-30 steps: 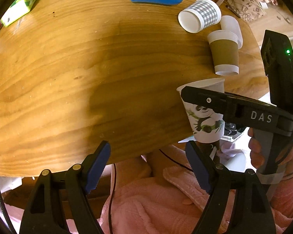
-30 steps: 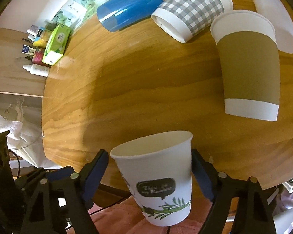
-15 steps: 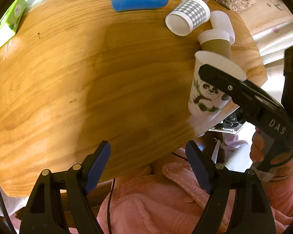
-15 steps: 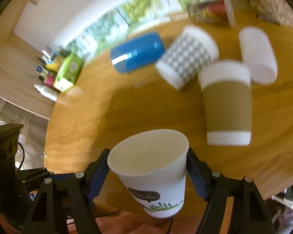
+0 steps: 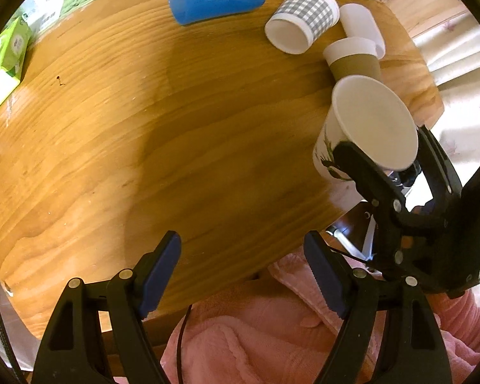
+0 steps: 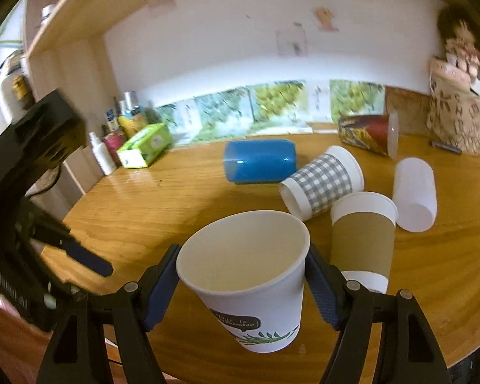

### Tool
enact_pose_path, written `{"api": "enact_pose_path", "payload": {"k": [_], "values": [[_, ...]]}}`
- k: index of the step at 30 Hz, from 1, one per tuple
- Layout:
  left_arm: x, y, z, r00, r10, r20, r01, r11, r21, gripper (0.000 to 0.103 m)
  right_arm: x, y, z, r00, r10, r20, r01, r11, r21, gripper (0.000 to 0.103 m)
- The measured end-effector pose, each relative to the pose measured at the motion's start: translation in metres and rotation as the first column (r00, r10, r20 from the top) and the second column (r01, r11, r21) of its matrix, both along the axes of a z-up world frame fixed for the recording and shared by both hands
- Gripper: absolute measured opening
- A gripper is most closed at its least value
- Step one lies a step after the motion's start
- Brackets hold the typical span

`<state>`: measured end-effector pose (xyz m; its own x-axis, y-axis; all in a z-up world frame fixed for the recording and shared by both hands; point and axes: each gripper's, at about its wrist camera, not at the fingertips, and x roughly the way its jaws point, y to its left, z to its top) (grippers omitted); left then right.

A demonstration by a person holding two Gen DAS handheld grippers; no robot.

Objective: Flip cup upright
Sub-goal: 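Open the left tool and pull it away while the right tool turns the cup, then lower the panda cup upright onto the desk and open the right tool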

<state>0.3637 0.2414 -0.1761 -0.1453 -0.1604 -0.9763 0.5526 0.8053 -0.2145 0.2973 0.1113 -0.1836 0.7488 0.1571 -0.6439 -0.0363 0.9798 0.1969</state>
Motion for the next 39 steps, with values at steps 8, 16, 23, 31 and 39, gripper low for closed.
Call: {"api": "enact_pose_path", "payload": {"k": [8, 16, 23, 31, 39], "values": [[-0.003, -0.013, -0.003, 0.999, -0.031, -0.008, 0.031, 0.999, 0.004, 0.082, -0.014, -0.004, -0.014, 0.999, -0.039, 0.029, 0.038, 0.999, 0.005, 0.075], [-0.018, -0.021, -0.004, 0.998, -0.060, -0.034, 0.060, 0.998, -0.010, 0.082, -0.021, -0.013, -0.015, 1.000, -0.027, -0.005, 0.027, 0.998, 0.050, 0.075], [-0.026, -0.024, -0.001, 1.000, -0.005, -0.025, 0.004, 1.000, -0.014, 0.082, -0.025, -0.010, -0.016, 0.999, 0.019, -0.040, -0.018, 0.999, 0.028, 0.075], [-0.046, -0.019, 0.014, 0.991, 0.133, 0.027, -0.133, 0.991, -0.008, 0.082, -0.025, -0.008, -0.016, 0.985, 0.149, -0.085, -0.144, 0.987, 0.066, 0.083], [-0.079, -0.010, 0.017, 0.950, 0.307, 0.061, -0.305, 0.952, -0.035, 0.082, -0.048, -0.012, -0.019, 0.955, 0.242, -0.169, -0.239, 0.970, 0.038, 0.083]]}}
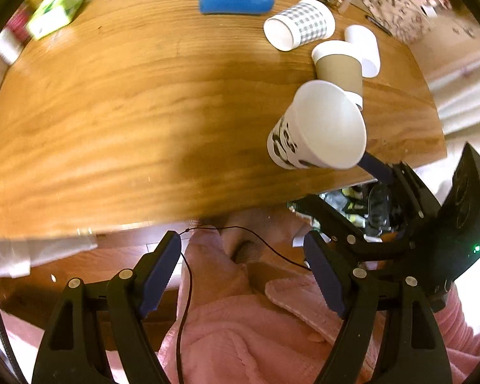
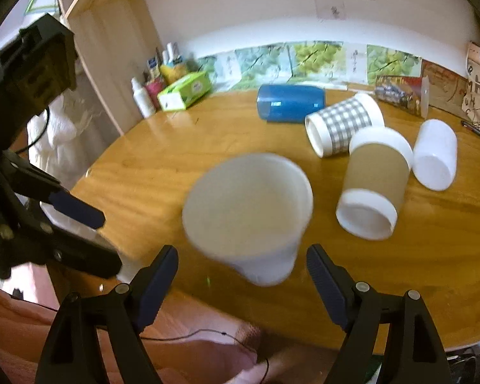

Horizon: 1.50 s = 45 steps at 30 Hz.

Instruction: Flip cup upright

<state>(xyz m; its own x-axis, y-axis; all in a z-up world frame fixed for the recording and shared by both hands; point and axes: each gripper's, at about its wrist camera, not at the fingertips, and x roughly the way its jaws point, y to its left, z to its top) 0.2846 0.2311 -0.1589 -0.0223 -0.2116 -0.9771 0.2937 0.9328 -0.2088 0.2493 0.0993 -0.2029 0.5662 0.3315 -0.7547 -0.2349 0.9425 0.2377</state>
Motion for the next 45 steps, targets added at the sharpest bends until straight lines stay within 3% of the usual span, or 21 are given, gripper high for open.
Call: {"api": "enact_pose_path", "payload": {"k": [9, 15, 22, 27, 34, 37, 40, 42, 45], "values": [[-0.052, 0.013, 0.000, 0.988, 0.149, 0.032, -0.148, 0.989, -0.021, 0.082, -0.052, -0.022, 0.013, 0.999, 0.003, -0.047, -0.006, 0.998, -0.064, 0.084], [-0.088, 0.009, 0.008, 0.974, 0.208, 0.093, -0.205, 0.978, -0.041, 0.082, -0.089, -0.038, 0.030, 0.993, -0.058, -0.100, 0.050, 0.996, -0.077, 0.084], [-0.122, -0.005, 0.041, 0.945, 0.227, 0.234, -0.218, 0.974, -0.063, 0.082, -0.143, -0.052, 0.073, 0.992, -0.103, -0.068, 0.098, 0.992, -0.077, 0.087], [-0.145, -0.009, 0.075, 0.885, 0.238, 0.401, -0.242, 0.969, -0.041, 0.082, -0.170, -0.058, 0.106, 0.991, -0.131, -0.026, 0.129, 0.990, -0.055, 0.087], [-0.168, -0.006, 0.128, 0.761, 0.237, 0.604, -0.232, 0.969, -0.087, 0.082, -0.192, -0.067, 0.145, 0.984, -0.178, 0.007, 0.178, 0.984, -0.016, 0.087], [-0.168, -0.002, 0.142, 0.736, 0.269, 0.622, -0.235, 0.962, -0.138, 0.082, -0.197, -0.069, 0.162, 0.978, -0.206, 0.033, 0.206, 0.978, 0.020, 0.087], [-0.167, 0.001, 0.151, 0.733, 0.304, 0.609, -0.239, 0.952, -0.189, 0.082, -0.200, -0.070, 0.176, 0.972, -0.223, 0.069, 0.221, 0.975, 0.037, 0.087], [-0.171, 0.002, 0.156, 0.716, 0.329, 0.616, -0.245, 0.944, -0.221, 0.082, -0.202, -0.070, 0.183, 0.964, -0.245, 0.107, 0.241, 0.969, 0.049, 0.087], [-0.176, -0.003, 0.164, 0.681, 0.321, 0.658, -0.243, 0.947, -0.210, 0.082, -0.204, -0.071, 0.191, 0.953, -0.266, 0.147, 0.260, 0.964, 0.059, 0.087]]}}
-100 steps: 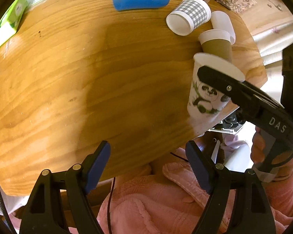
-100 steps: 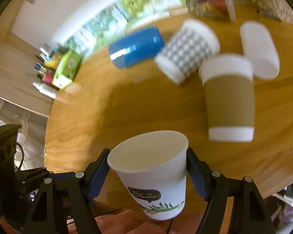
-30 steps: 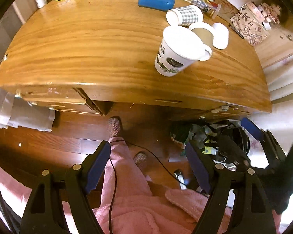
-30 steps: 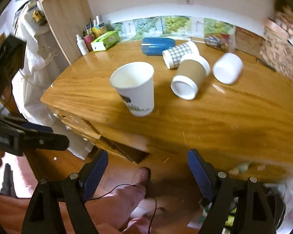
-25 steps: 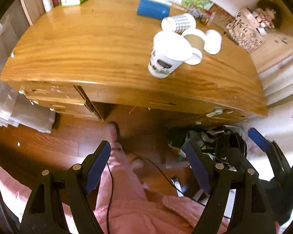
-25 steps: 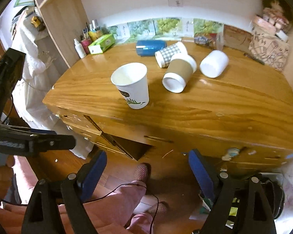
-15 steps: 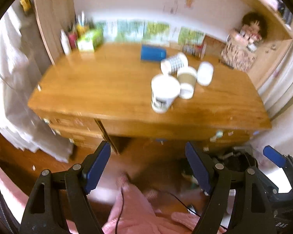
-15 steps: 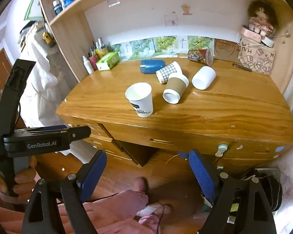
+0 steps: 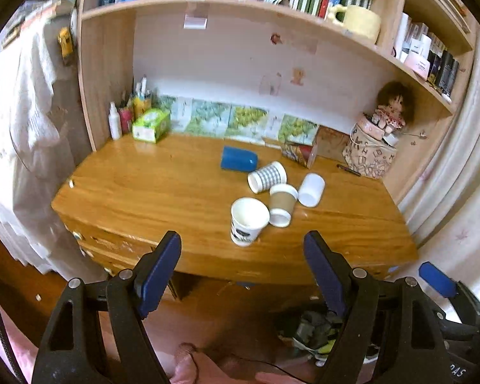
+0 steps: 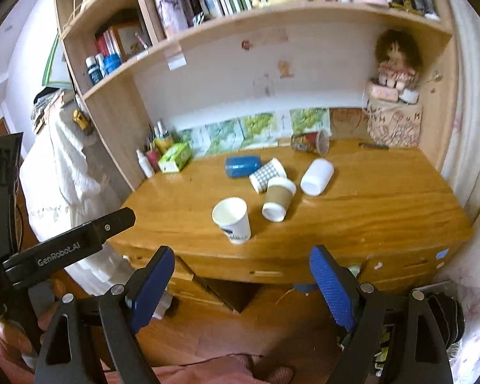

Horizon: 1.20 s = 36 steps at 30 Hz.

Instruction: Flip cup upright

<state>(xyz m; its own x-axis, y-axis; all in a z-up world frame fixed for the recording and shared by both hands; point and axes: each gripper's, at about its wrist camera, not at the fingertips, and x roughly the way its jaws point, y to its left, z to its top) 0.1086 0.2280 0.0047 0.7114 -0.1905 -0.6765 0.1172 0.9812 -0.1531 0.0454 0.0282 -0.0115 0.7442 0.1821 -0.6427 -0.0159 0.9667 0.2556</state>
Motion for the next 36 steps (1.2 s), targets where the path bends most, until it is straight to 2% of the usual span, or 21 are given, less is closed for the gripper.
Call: {"api": "enact_pose_path", "payload": {"k": [9, 11, 13, 14, 16, 25, 36], "values": [[-0.017, -0.009, 0.021, 0.989, 0.009, 0.150, -0.018, 0.998, 0.060, 0.096, -0.009, 0.012, 0.013, 0.997, -0.012, 0.080, 0.019, 0.996, -0.087, 0.088], [-0.018, -0.011, 0.023, 0.986, 0.002, 0.169, -0.015, 0.997, 0.074, 0.097, -0.010, 0.013, 0.015, 0.995, -0.011, 0.098, 0.021, 0.995, -0.099, 0.103], [-0.019, -0.012, 0.025, 0.983, 0.002, 0.184, -0.019, 0.996, 0.090, 0.098, -0.010, 0.013, 0.018, 0.993, -0.010, 0.117, 0.022, 0.995, -0.100, 0.103], [-0.019, -0.013, 0.026, 0.981, 0.004, 0.193, -0.023, 0.995, 0.094, 0.103, -0.010, 0.013, 0.018, 0.992, -0.012, 0.125, 0.025, 0.995, -0.102, 0.103], [-0.020, -0.012, 0.027, 0.978, 0.007, 0.210, -0.029, 0.995, 0.099, 0.103, -0.011, 0.012, 0.020, 0.990, -0.018, 0.137, 0.032, 0.994, -0.102, 0.103], [-0.017, -0.012, 0.028, 0.974, 0.020, 0.227, -0.049, 0.991, 0.122, 0.103, -0.009, 0.006, 0.021, 0.984, -0.058, 0.171, 0.072, 0.994, -0.079, 0.103], [-0.019, -0.007, 0.028, 0.968, 0.032, 0.248, -0.067, 0.988, 0.136, 0.103, 0.000, 0.006, 0.015, 0.988, -0.054, 0.145, 0.060, 0.998, -0.036, 0.103]]}}
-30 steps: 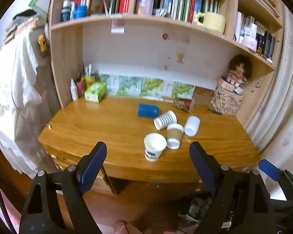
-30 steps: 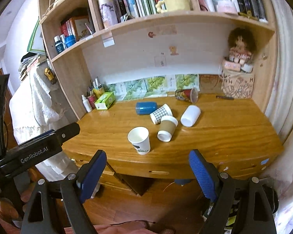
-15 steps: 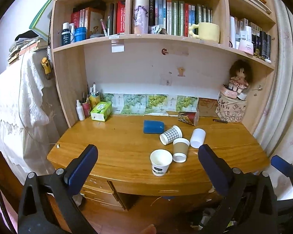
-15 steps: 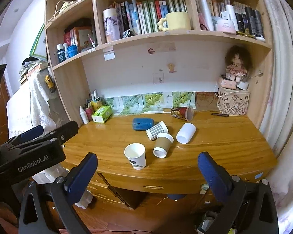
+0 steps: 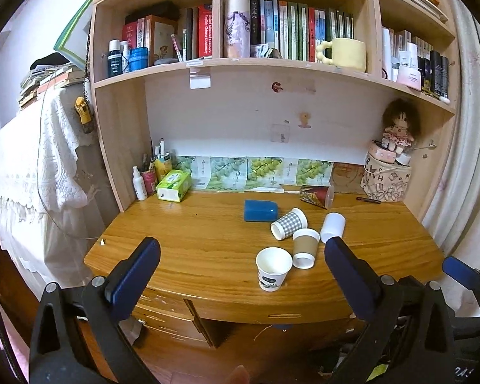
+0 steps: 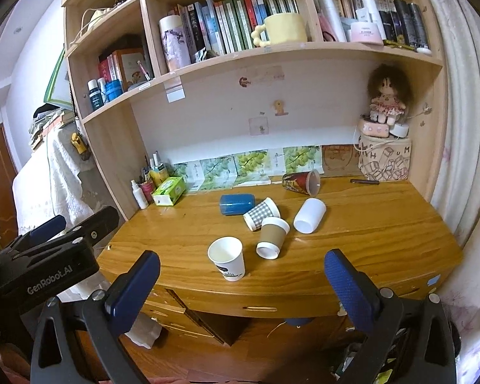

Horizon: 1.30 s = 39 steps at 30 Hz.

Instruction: Flip cup upright

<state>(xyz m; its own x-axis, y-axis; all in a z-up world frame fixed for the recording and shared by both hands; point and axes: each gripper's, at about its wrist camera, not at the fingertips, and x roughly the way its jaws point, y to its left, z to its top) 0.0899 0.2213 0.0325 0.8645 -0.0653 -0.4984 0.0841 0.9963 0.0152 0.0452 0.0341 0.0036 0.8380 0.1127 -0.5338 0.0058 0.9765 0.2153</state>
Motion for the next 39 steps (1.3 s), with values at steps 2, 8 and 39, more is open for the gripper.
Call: {"api": "enact_pose_path", "payload": {"k": [2, 8, 39], "values": [[-0.0002, 0.0007, 0.0000, 1.000, 0.002, 0.002, -0.002, 1.000, 0.003, 0.103, 0.0013, 0.0009, -0.0005, 1.000, 0.003, -0.004, -0.003, 1.000, 0.001, 0.103], [-0.0018, 0.0010, 0.0002, 1.000, 0.001, 0.004, -0.001, 1.000, 0.005, 0.103, 0.0027, 0.0037, -0.0005, 1.000, 0.009, -0.005, -0.009, 1.000, 0.003, 0.103], [0.0002, -0.0010, 0.0063, 0.999, -0.027, 0.029, 0.026, 0.999, 0.026, 0.103, 0.0090, 0.0019, -0.0077, 0.999, 0.011, -0.035, -0.010, 0.999, 0.038, 0.103]]}}
